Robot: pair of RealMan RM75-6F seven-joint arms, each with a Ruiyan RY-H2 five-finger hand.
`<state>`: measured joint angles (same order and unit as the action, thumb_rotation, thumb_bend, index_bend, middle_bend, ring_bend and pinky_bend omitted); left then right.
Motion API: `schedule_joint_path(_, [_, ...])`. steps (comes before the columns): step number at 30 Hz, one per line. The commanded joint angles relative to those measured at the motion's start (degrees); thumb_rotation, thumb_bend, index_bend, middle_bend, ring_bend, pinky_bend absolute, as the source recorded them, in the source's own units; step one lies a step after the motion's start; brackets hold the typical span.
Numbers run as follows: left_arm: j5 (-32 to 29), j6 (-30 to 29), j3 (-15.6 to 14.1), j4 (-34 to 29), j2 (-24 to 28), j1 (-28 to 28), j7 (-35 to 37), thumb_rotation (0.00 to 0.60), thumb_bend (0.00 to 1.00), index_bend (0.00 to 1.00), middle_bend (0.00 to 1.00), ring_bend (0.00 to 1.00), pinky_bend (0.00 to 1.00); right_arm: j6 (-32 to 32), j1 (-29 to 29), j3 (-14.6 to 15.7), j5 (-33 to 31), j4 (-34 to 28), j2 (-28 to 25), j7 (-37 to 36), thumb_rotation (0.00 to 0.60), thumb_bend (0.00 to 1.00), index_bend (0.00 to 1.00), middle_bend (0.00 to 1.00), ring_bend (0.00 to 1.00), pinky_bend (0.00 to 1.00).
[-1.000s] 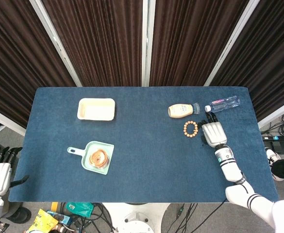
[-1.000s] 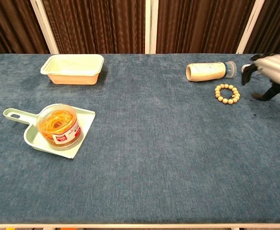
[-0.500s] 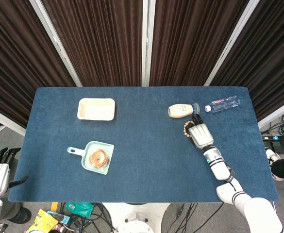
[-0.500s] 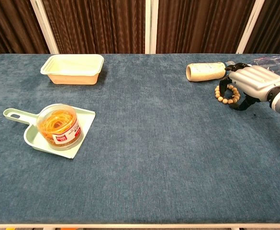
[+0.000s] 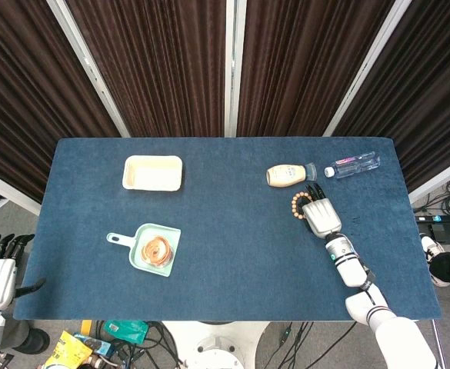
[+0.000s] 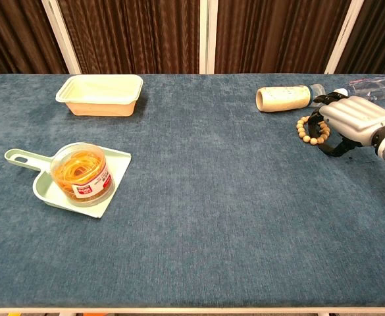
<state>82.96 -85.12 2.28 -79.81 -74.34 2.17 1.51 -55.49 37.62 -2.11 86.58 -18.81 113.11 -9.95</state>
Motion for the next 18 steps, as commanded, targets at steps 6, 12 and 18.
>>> schedule_joint_path(6, [0.2, -0.2, -0.1, 0.7, -0.2, -0.2, 0.8, 0.600, 0.00, 0.16, 0.16, 0.08, 0.02, -3.4, -1.1, -0.4, 0.0, 0.2, 0.2, -4.3, 0.600, 0.42, 0.68, 0.47, 0.05, 0.00])
schedule_joint_path(12, [0.4, -0.5, 0.0, 0.8, -0.2, -0.3, 1.2, 0.600, 0.00, 0.16, 0.16, 0.08, 0.02, -7.9, -3.4, -5.3, -4.2, -10.1, -4.3, -16.4, 0.600, 0.43, 0.72, 0.49, 0.07, 0.00])
schedule_joint_path(18, [1.0, -0.8, 0.0, 0.3, 0.0, 0.0, 0.7, 0.600, 0.00, 0.16, 0.16, 0.08, 0.02, 2.4, -6.4, -11.5, -13.6, -36.8, -18.2, -30.4, 0.600, 0.44, 0.73, 0.50, 0.09, 0.00])
